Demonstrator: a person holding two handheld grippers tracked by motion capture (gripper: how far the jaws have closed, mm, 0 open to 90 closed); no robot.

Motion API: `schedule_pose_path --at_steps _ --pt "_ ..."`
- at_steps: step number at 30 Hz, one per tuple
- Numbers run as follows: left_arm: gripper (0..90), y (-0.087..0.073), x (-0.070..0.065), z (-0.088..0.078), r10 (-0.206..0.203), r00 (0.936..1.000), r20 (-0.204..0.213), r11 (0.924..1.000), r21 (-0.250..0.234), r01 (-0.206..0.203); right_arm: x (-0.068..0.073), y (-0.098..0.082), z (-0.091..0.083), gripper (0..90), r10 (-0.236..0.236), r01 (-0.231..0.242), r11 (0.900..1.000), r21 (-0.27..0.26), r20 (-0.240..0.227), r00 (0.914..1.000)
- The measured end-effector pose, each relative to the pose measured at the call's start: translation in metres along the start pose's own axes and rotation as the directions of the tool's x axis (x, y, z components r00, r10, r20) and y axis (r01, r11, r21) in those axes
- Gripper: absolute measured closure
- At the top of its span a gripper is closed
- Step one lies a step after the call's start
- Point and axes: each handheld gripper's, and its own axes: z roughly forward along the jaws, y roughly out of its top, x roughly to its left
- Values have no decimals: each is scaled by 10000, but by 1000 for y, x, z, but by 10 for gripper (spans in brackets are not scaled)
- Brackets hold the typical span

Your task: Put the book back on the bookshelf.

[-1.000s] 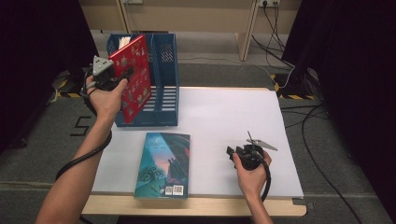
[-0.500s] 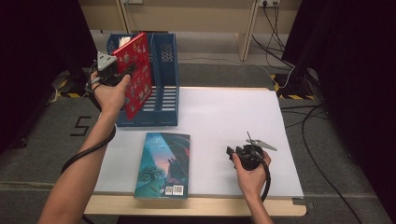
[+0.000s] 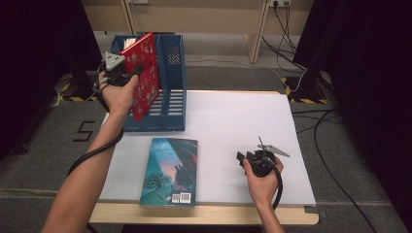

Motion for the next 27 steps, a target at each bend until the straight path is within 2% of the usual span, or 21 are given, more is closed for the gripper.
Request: schedule_pose_path --at_steps 1,3,8,11,15,27 --pt "788 0 -1 1 15 10000 1 10000 -29 -15 -1 0 0 558 -173 173 9998 -22 42 9998" --pt "788 0 -2 4 48 10000 -3 10000 -53 -48 0 0 0 557 -49 49 10000 18 12 10000" --pt "788 0 -3 11 -18 10000 2 10000 -44 18 0 0 0 558 -86 86 10000 18 -6 10000" --pt "788 -1 -3 14 6 9999 -111 10000 -1 -6 -1 0 0 558 -216 216 9998 16 48 9998" --pt "788 -1 -1 18 -142 9997 -206 9999 0 142 0 0 0 558 -133 133 9999 36 -4 9999" --pt "788 0 1 28 -124 9988 -467 9999 79 128 0 1 0 558 -160 160 9999 -28 -26 9999"
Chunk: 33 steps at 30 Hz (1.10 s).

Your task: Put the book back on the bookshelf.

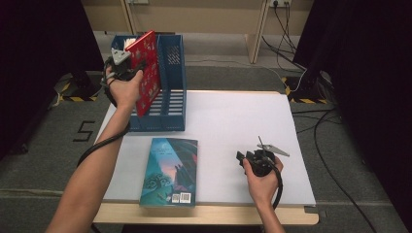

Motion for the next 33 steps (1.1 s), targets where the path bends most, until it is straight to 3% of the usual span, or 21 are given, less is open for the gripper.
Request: schedule_pose_path --at_steps 33 --pt "788 -6 5 22 12 9999 -163 10000 -5 -12 0 -2 1 557 -34 34 10000 76 -23 10000"
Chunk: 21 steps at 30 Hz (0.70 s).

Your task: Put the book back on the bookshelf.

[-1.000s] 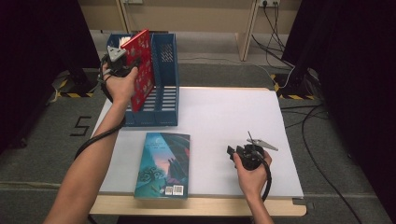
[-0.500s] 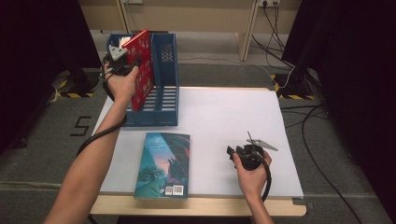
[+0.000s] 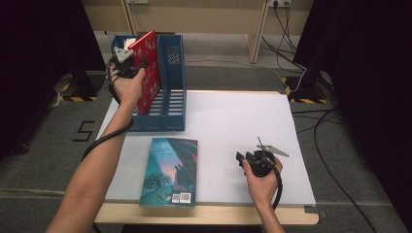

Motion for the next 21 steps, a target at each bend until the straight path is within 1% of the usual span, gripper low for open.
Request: schedule_pose_path --at_steps 1,4,13,15,17,21 --pt "788 0 0 1 -6 10000 -10 10000 12 6 0 0 0 557 38 -38 10000 13 1 10000" --pt "788 -2 0 2 -22 10000 8 10000 -24 22 0 0 1 557 -64 64 10000 -9 -7 10000" --pt "788 -5 -3 7 -8 10000 45 9998 -182 9 1 -1 1 558 10 -9 10000 40 -51 10000" --pt "788 -6 -3 8 -78 10000 36 9998 -159 79 0 -1 1 558 -32 33 10000 4 -49 10000" --pt "788 -7 -3 10 -58 10000 5 9999 -142 58 0 0 1 557 -54 54 10000 13 -38 10000" --pt "788 -9 -3 12 -101 9999 -14 9999 -111 101 0 0 0 558 5 -5 10000 4 -43 10000"
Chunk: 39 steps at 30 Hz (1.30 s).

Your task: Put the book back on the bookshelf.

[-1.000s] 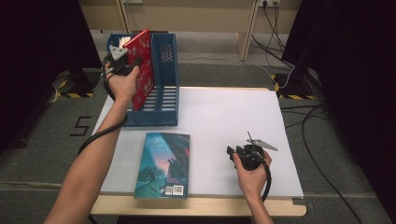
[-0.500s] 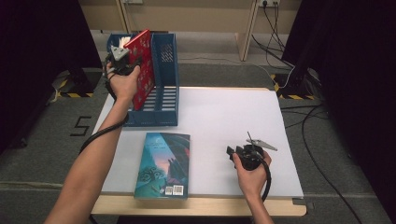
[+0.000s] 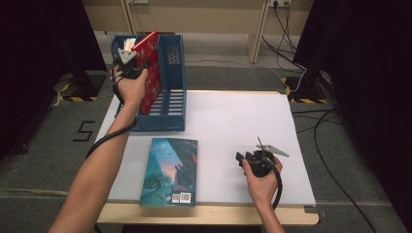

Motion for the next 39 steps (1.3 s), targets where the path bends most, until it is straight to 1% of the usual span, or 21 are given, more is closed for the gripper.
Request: schedule_pose_path --at_steps 7,10,13,15,16,20,21,22,23,25,26,27,28,31,38,39 --pt "788 -4 -2 4 -68 9999 -120 10000 31 69 -1 0 1 557 -58 58 10000 62 17 10000" --pt "788 -6 -1 7 -50 9999 -139 10000 78 51 -1 0 1 558 -82 82 10000 5 -1 10000" --pt "788 -8 -1 8 -23 9999 -154 9999 104 25 0 0 0 558 33 -34 10000 39 8 10000" --pt "788 -10 -1 9 -35 9999 -149 9999 128 37 -2 0 1 557 -90 90 10000 32 38 10000" --pt "788 -11 -1 10 -46 9999 -161 9999 134 48 -1 0 1 558 17 -17 10000 41 16 10000" --pt "787 -14 -1 12 -54 9998 -189 9998 187 57 -1 0 1 558 -8 8 10000 58 3 10000" --pt "787 -14 -2 13 -75 9998 -207 9998 178 78 -2 0 1 557 -76 75 10000 40 36 10000" --pt "787 -15 -2 13 -80 9997 -212 9998 178 84 -1 0 1 557 -76 75 10000 49 21 10000" --pt "787 -16 -2 14 -86 9997 -226 9998 181 90 -1 0 1 557 35 -35 10000 88 -35 10000" --pt "787 -18 -2 15 -96 9996 -247 9998 184 101 -1 0 2 557 12 -12 9999 119 -51 10000" --pt "787 -18 -2 16 -104 9996 -263 9997 209 110 -1 0 2 557 11 -11 9999 137 -39 10000" --pt "787 -20 -2 17 -104 9996 -276 9997 227 110 -2 -1 3 557 -86 86 9999 113 15 10000" --pt "787 -21 -2 18 -120 9995 -282 9996 256 127 -1 -1 3 557 8 -8 9999 138 -12 10000" --pt "787 -24 -3 20 -121 9994 -318 9994 324 132 -1 -1 3 557 -90 90 9998 150 -12 10000" --pt "787 -33 -3 25 -99 9994 -346 9987 505 117 -1 -1 4 557 -13 13 9999 167 -37 10000" --pt "786 -34 -3 25 -106 9993 -361 9985 528 125 -2 -1 3 557 -66 66 9998 164 -22 10000"
